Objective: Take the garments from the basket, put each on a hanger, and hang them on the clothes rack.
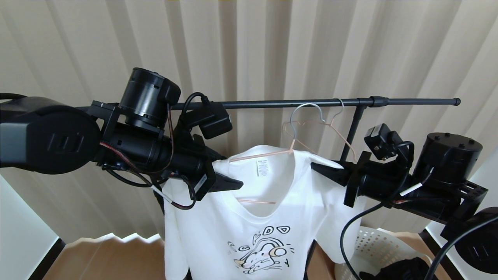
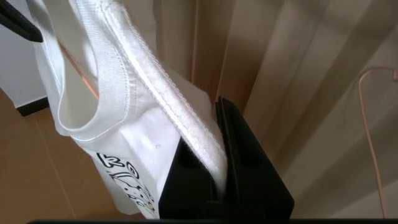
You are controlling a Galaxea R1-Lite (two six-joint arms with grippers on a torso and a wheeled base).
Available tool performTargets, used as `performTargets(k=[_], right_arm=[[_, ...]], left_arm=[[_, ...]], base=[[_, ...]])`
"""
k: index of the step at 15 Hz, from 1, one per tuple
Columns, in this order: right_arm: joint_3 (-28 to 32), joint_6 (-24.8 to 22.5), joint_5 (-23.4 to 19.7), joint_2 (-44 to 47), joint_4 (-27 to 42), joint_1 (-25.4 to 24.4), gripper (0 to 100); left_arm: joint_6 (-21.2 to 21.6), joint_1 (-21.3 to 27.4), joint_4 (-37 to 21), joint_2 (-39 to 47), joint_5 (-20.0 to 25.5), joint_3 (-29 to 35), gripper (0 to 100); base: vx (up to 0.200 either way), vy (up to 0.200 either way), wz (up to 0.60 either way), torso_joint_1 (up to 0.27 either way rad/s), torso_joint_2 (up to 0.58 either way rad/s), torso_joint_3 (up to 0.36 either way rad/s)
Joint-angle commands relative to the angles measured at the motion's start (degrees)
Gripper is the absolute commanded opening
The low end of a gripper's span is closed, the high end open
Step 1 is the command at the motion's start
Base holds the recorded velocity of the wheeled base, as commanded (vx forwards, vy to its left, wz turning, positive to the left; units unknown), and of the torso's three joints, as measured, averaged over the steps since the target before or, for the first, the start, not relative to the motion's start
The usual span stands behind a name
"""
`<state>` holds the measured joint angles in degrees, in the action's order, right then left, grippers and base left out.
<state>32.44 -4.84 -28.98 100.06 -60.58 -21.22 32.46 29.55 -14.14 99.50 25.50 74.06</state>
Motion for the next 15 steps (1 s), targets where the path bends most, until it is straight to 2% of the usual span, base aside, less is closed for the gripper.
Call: performTargets(k=[1, 6, 10, 15], right_arm=[[0.0, 0.0, 0.0, 0.0, -0.1, 0.0, 0], [-0.1, 0.0, 0.0, 0.0, -0.1, 0.0, 0], [-0.1, -0.1, 0.0, -0.1, 0.0, 0.0, 0], [-0.1, -0.1, 0.1, -0.4, 0.0, 0.0, 0]], left_arm=[[0.1, 0.0, 0.1, 0.5, -0.1, 0.0, 0], [0.2, -0.3, 4.3, 1.1, -3.1, -0.1, 0], [0.3, -0.5, 5.1, 0.8, -5.5, -0.1, 0], [0.2, -0.5, 5.1, -1.4, -5.7, -1.1, 0]], base=[[0.000, 0.000, 0.00, 0.000, 0.00, 0.000], [0.000, 0.000, 0.00, 0.000, 0.00, 0.000], [0.000, 0.000, 0.00, 0.000, 0.00, 0.000], [0.000, 0.000, 0.00, 0.000, 0.00, 0.000]])
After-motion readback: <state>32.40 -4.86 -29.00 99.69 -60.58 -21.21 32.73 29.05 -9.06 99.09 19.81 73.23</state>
